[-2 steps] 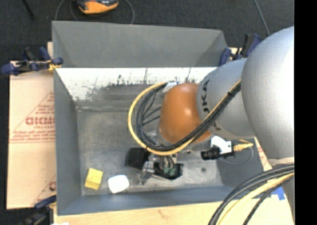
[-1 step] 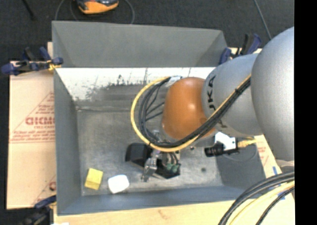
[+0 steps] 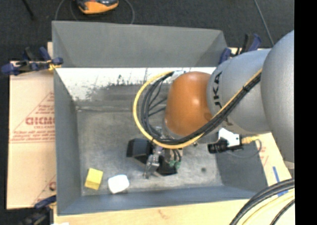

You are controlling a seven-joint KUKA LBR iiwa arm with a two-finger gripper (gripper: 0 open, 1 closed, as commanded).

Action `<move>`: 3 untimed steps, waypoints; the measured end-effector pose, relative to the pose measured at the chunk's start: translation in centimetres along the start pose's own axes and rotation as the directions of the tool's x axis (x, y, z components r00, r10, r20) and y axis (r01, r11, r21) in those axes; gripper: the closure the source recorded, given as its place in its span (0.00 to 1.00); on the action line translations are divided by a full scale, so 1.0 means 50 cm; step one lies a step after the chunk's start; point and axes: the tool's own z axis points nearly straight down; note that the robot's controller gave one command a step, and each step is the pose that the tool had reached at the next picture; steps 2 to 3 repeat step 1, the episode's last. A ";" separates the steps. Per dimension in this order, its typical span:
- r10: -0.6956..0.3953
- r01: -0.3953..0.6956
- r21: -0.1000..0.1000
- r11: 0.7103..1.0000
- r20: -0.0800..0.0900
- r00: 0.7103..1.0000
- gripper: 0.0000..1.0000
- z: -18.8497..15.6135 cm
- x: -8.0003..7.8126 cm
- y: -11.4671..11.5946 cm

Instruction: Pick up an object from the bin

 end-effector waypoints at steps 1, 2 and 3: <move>0.000 0.000 0.000 1.000 0.001 1.000 1.00 -0.041 0.000 0.000; 0.000 0.000 0.000 1.000 0.001 1.000 1.00 -0.041 0.000 0.000; 0.000 0.000 0.000 1.000 0.001 1.000 1.00 -0.041 0.000 0.000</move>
Offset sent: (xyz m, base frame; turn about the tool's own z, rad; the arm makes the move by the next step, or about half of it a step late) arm 0.0001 -0.0001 0.0235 0.0000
